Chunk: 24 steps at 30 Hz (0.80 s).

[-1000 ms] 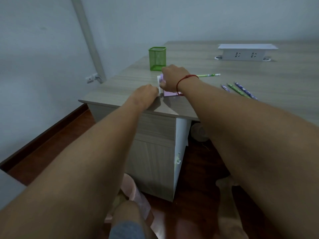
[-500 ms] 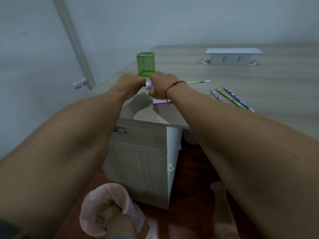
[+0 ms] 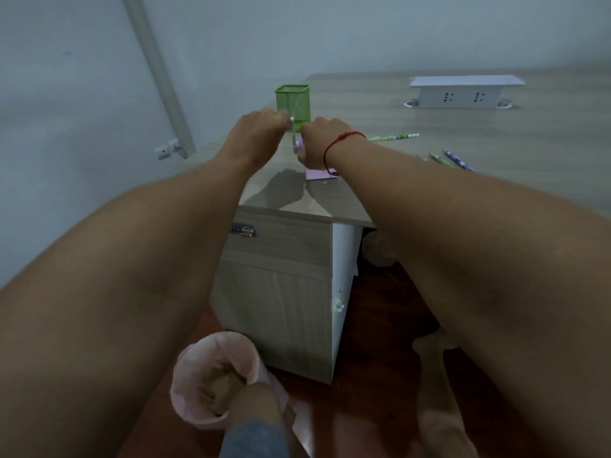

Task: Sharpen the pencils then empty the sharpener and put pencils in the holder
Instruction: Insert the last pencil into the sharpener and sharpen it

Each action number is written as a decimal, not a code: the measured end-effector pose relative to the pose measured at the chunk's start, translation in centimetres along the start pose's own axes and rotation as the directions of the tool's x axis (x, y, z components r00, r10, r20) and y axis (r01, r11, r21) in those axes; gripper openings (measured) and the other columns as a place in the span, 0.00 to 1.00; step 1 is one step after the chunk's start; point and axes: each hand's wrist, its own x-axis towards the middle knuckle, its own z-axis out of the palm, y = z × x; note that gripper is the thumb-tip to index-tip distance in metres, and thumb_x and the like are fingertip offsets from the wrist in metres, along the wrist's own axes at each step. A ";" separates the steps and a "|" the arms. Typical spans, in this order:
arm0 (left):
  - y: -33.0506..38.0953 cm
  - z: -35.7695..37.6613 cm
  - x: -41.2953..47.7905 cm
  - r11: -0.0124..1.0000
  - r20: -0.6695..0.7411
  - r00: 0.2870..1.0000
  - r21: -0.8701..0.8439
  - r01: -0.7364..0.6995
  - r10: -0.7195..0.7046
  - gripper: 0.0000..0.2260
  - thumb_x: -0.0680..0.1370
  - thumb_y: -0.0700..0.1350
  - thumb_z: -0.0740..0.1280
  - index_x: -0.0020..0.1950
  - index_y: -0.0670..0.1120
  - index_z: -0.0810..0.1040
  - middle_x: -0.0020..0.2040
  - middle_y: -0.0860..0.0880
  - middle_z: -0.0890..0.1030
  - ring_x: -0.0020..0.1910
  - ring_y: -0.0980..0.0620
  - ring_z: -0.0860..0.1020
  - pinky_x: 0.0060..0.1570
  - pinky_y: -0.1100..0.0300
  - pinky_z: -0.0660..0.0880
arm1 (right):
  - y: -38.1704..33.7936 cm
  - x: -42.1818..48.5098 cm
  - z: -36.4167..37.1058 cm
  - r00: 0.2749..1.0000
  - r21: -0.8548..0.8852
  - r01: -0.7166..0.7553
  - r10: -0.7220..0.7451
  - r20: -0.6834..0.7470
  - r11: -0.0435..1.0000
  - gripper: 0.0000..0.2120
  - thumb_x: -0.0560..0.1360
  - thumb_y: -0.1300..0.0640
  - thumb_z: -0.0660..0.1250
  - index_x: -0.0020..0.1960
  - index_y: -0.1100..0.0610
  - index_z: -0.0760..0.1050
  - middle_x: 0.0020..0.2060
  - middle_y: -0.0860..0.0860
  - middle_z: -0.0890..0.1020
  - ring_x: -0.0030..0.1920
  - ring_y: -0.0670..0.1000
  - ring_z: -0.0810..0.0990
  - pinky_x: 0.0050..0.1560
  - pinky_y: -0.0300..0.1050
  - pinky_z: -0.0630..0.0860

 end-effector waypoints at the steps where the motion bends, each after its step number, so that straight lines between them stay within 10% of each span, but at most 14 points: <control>1: 0.2 0.1 -0.5 1.000 -0.014 1.000 -0.010 0.019 -0.019 0.09 0.80 0.39 0.58 0.56 0.36 0.74 0.46 0.32 0.79 0.45 0.33 0.78 0.43 0.45 0.74 | -0.1 -0.1 0.1 1.000 -0.004 -0.001 0.001 0.003 1.000 0.16 0.79 0.54 0.57 0.64 0.60 0.72 0.59 0.60 0.77 0.58 0.61 0.78 0.55 0.52 0.75; 24: 2.4 2.1 -4.3 0.963 0.401 0.894 -0.088 0.254 -0.199 0.13 0.81 0.44 0.57 0.56 0.39 0.77 0.55 0.37 0.79 0.53 0.38 0.78 0.51 0.52 0.73 | -0.7 0.0 0.7 0.998 0.049 0.058 -0.058 -0.018 0.997 0.18 0.79 0.51 0.57 0.62 0.61 0.72 0.58 0.61 0.77 0.57 0.61 0.78 0.54 0.51 0.73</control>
